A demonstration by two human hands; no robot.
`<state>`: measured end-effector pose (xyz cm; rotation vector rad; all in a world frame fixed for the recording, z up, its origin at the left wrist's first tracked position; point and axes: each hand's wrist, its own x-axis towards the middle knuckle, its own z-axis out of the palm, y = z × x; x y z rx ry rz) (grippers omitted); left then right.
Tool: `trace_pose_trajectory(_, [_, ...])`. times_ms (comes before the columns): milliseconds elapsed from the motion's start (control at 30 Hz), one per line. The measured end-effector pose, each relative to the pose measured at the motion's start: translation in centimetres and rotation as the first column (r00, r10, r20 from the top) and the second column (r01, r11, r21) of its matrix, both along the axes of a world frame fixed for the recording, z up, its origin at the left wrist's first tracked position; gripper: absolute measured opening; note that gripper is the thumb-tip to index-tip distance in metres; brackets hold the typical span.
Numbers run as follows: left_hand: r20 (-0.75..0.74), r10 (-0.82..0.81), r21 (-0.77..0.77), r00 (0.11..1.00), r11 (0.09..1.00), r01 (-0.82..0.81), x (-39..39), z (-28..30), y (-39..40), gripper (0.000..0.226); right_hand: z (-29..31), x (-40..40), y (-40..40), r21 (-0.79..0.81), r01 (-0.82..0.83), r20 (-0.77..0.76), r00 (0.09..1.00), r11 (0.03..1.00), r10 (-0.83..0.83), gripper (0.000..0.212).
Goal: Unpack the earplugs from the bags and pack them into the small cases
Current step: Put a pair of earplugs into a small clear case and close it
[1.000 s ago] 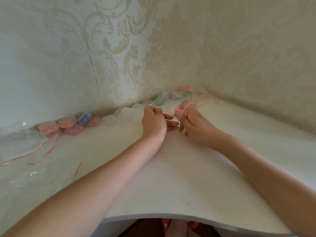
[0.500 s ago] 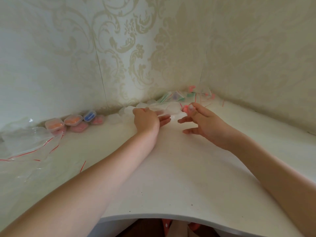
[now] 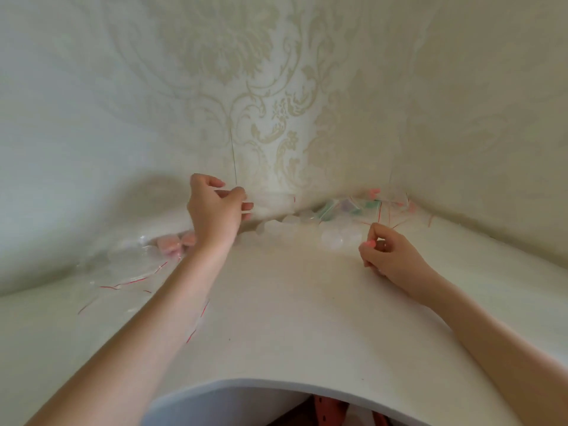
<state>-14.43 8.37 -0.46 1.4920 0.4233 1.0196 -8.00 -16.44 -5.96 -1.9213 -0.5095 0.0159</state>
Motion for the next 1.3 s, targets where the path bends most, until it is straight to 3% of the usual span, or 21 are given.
trace_pose_trajectory(100, [-0.162, 0.085, 0.053, 0.983, 0.996, -0.077, -3.3, -0.2, 5.3, 0.018, 0.1, -0.3, 0.1, -0.032, 0.015, 0.012, 1.000, 0.999, -0.014, 0.017])
trace_pose_trajectory(167, [-0.260, 0.197, 0.236, 0.945, 0.962, -0.136, -5.4, -0.7, 8.3, 0.009, 0.2, -0.3, 0.1, -0.032, 0.031, 0.019, 0.999, 0.999, -0.031, 0.021])
trace_pose_trajectory(267, [-0.391, 0.427, 0.563, 0.815, 0.812, -0.155, -7.5, -2.4, 10.6, 0.008, -0.1, -0.2, 0.3, -0.015, 0.067, 0.035, 0.997, 0.998, -0.066, 0.024])
trace_pose_trajectory(367, [-0.428, 0.572, 0.720, 0.700, 0.684, -0.118, -8.4, -4.6, 11.8, 0.011, -0.5, -0.3, 0.9, -0.041, 0.088, 0.073, 0.994, 0.995, -0.085, 0.023])
trace_pose_trajectory(467, [-0.426, 0.632, 0.786, 0.647, 0.613, -0.081, -8.4, -5.5, 12.3, 0.018, -0.7, -0.2, 1.3, -0.079, 0.103, 0.080, 0.992, 0.991, -0.097, 0.023])
trace_pose_trajectory(533, [-0.375, 0.650, 0.812, 0.661, 0.574, -0.103, -8.1, -5.2, 11.6, 0.023, -0.7, -0.2, 1.3, -0.064, 0.102, 0.064, 0.993, 0.993, -0.098, 0.024])
trace_pose_trajectory(667, [-0.091, 0.594, 0.909, 0.799, 0.378, -0.178, -6.8, -3.8, 8.6, 0.028, -0.7, 0.1, 1.5, 0.004, 0.112, 0.024, 0.993, 0.994, -0.112, 0.030])
trace_pose_trajectory(767, [0.012, 0.439, 0.945, 0.898, 0.288, -0.153, -4.5, -2.9, 5.2, 0.021, -0.8, 0.4, 1.7, 0.047, 0.124, -0.007, 0.992, 0.991, -0.123, 0.035])
trace_pose_trajectory(833, [-0.022, 0.290, 0.970, 0.957, 0.238, -0.050, -2.5, -3.0, 2.2, 0.020, -0.7, 0.4, 1.8, 0.080, 0.143, -0.032, 0.989, 0.986, -0.141, 0.037])
trace_pose_trajectory(900, [-0.163, 0.162, 0.969, 0.973, 0.211, 0.127, -0.3, -3.8, -0.8, 0.020, -0.4, 0.3, 1.8, 0.133, 0.192, -0.087, 0.979, 0.972, -0.182, 0.037])
trace_pose_trajectory(967, [-0.372, 0.155, 0.918, 0.915, 0.205, 0.339, 1.8, -5.0, -3.4, 0.034, 0.0, 0.1, 1.5, 0.180, 0.237, -0.150, 0.966, 0.955, -0.211, 0.034])
trace_pose_trajectory(1067, [-0.551, 0.181, 0.831, 0.815, 0.211, 0.515, 4.5, -6.8, -5.2, 0.049, 0.2, 0.2, 1.4, 0.205, 0.252, -0.192, 0.958, 0.946, -0.213, 0.029])
trace_pose_trajectory(1167, [-0.603, 0.139, 0.782, 0.786, 0.296, 0.548, 5.8, -7.9, -5.6, 0.048, 0.3, 0.3, 1.7, 0.196, 0.201, -0.221, 0.963, 0.960, -0.156, 0.025])
trace_pose_trajectory(1300, [-0.575, 0.069, 0.764, 0.815, 0.401, 0.505, 5.7, -8.2, -5.2, 0.037, 0.3, 0.9, 1.3, 0.181, 0.120, -0.224, 0.972, 0.976, -0.078, 0.031])
